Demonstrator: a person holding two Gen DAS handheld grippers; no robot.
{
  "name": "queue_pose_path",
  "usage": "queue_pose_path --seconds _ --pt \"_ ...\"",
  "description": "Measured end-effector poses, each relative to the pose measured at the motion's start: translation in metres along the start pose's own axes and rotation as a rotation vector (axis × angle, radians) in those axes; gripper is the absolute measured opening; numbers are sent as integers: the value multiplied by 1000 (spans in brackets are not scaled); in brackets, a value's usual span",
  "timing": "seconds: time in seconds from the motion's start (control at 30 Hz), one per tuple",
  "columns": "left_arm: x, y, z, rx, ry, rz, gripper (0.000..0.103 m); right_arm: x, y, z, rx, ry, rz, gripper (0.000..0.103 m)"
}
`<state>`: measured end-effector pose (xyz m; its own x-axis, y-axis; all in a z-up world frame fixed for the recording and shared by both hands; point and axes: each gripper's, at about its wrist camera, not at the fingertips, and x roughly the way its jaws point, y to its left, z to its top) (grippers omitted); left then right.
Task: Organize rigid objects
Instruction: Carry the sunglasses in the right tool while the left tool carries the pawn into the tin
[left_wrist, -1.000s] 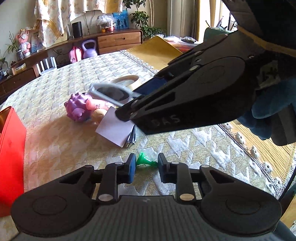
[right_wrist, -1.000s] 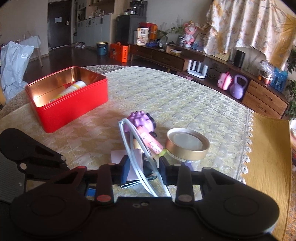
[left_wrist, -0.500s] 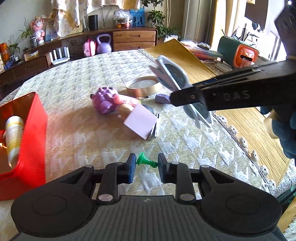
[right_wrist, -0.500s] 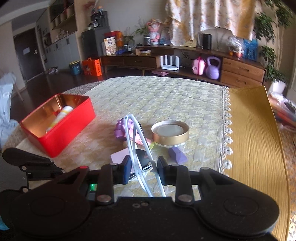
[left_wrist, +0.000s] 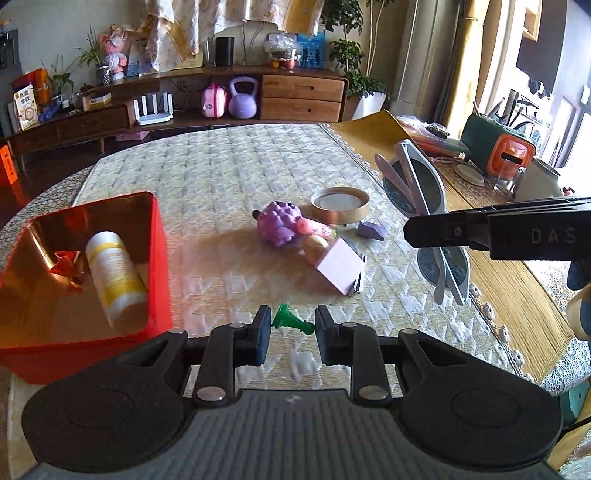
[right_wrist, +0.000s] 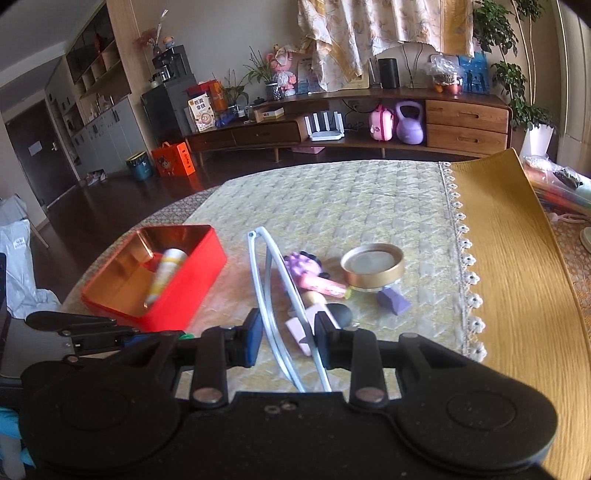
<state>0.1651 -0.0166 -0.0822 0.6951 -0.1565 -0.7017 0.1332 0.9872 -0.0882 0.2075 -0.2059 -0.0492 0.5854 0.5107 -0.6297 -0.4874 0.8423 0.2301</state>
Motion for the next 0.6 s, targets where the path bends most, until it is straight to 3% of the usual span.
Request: queue_pose_path --seconds 0.6 --pt "-42 105 20 -68 -12 106 25 36 98 36 26 34 102 30"
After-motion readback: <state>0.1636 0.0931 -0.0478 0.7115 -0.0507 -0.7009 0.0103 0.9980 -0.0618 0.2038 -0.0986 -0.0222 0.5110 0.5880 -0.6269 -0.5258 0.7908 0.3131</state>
